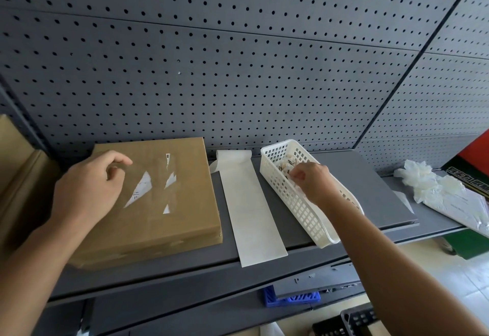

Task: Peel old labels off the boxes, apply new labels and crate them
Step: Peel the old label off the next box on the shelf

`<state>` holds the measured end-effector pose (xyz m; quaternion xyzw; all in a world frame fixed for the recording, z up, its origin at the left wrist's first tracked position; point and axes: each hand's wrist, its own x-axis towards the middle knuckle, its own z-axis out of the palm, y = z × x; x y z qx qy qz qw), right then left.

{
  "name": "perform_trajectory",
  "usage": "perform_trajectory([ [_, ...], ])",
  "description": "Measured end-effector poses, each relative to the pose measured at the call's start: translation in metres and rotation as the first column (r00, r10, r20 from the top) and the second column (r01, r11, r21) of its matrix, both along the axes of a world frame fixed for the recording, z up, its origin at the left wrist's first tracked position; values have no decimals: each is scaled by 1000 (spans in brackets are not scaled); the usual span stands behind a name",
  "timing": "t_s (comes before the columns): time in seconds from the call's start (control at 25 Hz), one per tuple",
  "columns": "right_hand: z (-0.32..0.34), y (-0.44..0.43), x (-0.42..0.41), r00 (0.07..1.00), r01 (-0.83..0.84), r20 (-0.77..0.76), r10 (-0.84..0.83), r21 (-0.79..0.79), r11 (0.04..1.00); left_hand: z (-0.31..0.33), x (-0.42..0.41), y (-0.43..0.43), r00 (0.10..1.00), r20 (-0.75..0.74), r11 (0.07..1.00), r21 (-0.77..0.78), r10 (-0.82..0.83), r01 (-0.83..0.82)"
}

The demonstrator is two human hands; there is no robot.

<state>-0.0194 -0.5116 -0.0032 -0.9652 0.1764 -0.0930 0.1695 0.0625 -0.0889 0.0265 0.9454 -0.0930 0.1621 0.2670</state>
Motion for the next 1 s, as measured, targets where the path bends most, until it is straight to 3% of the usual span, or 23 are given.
perform_trajectory([
  [0.12,9,-1,-3,997,61,49,-62,17,998,0,-1,3,1000,4,1000,-10,-2,2],
  [0.6,61,20,0,999,10,48,-16,130,992,2,-6,7,998,-47,999,-26,-45,44],
  [0.72,76,82,11,984,-161,98,146,166,973,-8,-1,17,989,-91,993,-41,-116,113],
  [0.84,78,162,20,917,-399,85,390,199,895,-21,1,25,977,-134,984,-85,-167,157],
  [1.0,62,246,39,831,-545,30,555,236,805,-30,-2,30,983,-95,985,-86,-157,149],
])
